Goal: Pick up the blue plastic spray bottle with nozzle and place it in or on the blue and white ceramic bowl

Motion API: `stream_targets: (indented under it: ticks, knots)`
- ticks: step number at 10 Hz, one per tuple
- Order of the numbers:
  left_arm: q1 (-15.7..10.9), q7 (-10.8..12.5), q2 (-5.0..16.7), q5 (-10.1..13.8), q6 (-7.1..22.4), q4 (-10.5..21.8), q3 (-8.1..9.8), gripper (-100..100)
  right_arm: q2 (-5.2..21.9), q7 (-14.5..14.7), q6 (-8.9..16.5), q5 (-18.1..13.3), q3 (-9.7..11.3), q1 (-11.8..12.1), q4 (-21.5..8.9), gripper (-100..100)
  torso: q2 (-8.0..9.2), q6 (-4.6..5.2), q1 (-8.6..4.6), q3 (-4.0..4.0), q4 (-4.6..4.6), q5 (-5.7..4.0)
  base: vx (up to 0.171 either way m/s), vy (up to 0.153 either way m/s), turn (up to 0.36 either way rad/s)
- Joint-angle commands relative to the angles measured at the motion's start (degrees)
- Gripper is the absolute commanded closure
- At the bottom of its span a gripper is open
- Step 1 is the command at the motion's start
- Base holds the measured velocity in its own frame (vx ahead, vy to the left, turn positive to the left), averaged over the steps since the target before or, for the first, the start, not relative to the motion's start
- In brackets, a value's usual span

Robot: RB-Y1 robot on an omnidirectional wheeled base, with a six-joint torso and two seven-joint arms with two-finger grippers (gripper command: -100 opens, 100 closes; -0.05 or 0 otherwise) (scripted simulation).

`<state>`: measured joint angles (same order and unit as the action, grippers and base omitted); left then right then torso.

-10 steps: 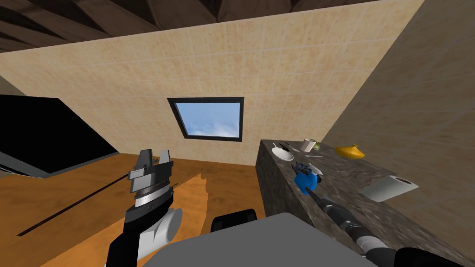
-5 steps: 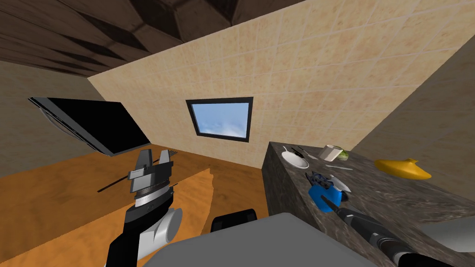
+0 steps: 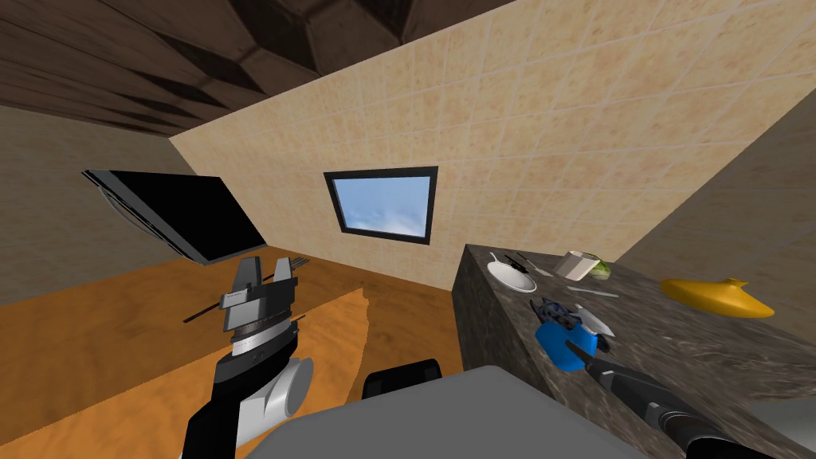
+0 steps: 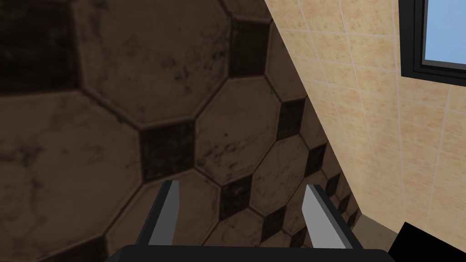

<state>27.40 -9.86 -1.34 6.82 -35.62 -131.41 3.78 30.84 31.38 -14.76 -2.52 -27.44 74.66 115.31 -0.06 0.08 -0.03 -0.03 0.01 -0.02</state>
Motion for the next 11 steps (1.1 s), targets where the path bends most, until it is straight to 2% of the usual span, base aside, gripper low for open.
stream_targets:
  ticks: [1,4,5,6,7,8,11]
  knots:
    - [0.00,0.00,0.00,0.00,0.00,0.00,0.00,0,0.00,0.00,0.00,0.00,0.00,0.00,0.00,100,0.00,0.00,0.00,0.00,0.00,0.00,0.000,0.000,0.000]
    - [0.00,0.00,0.00,0.00,0.00,0.00,0.00,0,0.01,0.03,-0.01,-0.01,-0.02,-0.01,0.01,100,-0.01,0.01,0.00,-0.01,0.00,-0.02,0.000,0.000,0.000]
    - [0.00,0.00,0.00,0.00,0.00,0.00,0.00,0,0.01,0.03,-0.01,-0.01,-0.02,0.00,0.01,0,-0.01,0.01,0.00,-0.01,0.00,-0.02,0.000,0.000,0.000]
    - [0.00,0.00,0.00,0.00,0.00,0.00,0.00,0,0.01,0.03,0.00,-0.01,-0.02,0.00,0.01,100,-0.01,0.00,0.00,-0.01,0.00,-0.01,0.000,0.000,0.000]
    - [0.00,0.00,0.00,0.00,0.00,0.00,0.00,0,0.01,0.02,-0.01,-0.01,-0.02,0.00,0.01,0,-0.01,0.01,0.00,0.00,0.00,-0.02,0.000,0.000,0.000]
    - [0.00,0.00,0.00,0.00,0.00,0.00,0.00,0,0.18,-0.50,-1.75,1.22,-0.77,1.60,0.13,100,-0.01,0.00,0.00,0.00,0.00,-0.02,-0.005,0.019,-0.201]
    - [0.01,0.00,0.00,0.00,0.00,0.00,0.00,0,0.81,-1.76,-5.31,3.99,-2.90,4.83,0.19,100,0.13,0.17,0.04,0.08,0.03,0.02,0.013,-0.004,-0.245]
